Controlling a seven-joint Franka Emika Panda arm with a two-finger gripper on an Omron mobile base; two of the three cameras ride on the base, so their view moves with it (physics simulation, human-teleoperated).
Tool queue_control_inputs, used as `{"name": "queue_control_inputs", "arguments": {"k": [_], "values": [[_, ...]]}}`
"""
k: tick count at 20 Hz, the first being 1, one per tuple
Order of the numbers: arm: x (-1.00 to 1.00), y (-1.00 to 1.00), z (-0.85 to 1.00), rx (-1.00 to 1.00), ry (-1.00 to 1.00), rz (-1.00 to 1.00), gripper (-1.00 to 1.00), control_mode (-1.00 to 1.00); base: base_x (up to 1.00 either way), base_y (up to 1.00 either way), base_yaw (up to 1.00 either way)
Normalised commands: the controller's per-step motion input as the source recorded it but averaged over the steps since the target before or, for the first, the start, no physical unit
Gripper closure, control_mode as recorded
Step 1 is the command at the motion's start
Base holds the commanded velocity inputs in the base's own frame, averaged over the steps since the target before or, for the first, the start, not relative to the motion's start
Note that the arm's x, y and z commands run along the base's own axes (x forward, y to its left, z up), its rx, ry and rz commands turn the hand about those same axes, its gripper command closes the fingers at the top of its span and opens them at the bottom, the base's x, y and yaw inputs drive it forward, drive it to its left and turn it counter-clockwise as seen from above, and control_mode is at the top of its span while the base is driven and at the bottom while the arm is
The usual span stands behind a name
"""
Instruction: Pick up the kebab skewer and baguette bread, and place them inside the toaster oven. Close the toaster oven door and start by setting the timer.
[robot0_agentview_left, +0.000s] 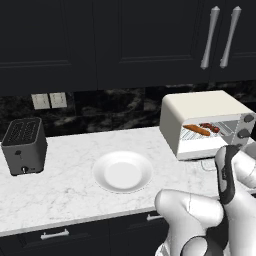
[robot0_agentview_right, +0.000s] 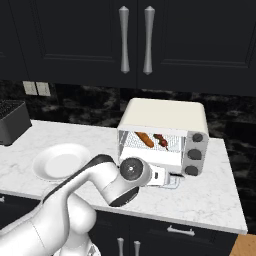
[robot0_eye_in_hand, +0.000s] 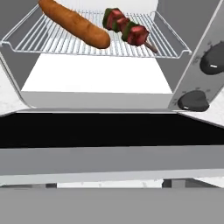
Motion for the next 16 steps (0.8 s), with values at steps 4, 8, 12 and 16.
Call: {"name": "queue_control_inputs", "arguments": {"k": [4, 8, 12, 16], "values": [[0.61, 0.18, 0.0, 0.0, 0.0, 0.0, -1.0, -1.0, 0.0, 0.0, 0.0], [0.66, 0.2, 0.0, 0.0, 0.0, 0.0, -1.0, -1.0, 0.0, 0.0, 0.0], [0.67, 0.14, 0.09, 0.0, 0.0, 0.0, -1.0, -1.0, 0.0, 0.0, 0.0], [0.63, 0.13, 0.08, 0.0, 0.0, 0.0, -1.0, -1.0, 0.0, 0.0, 0.0]]}}
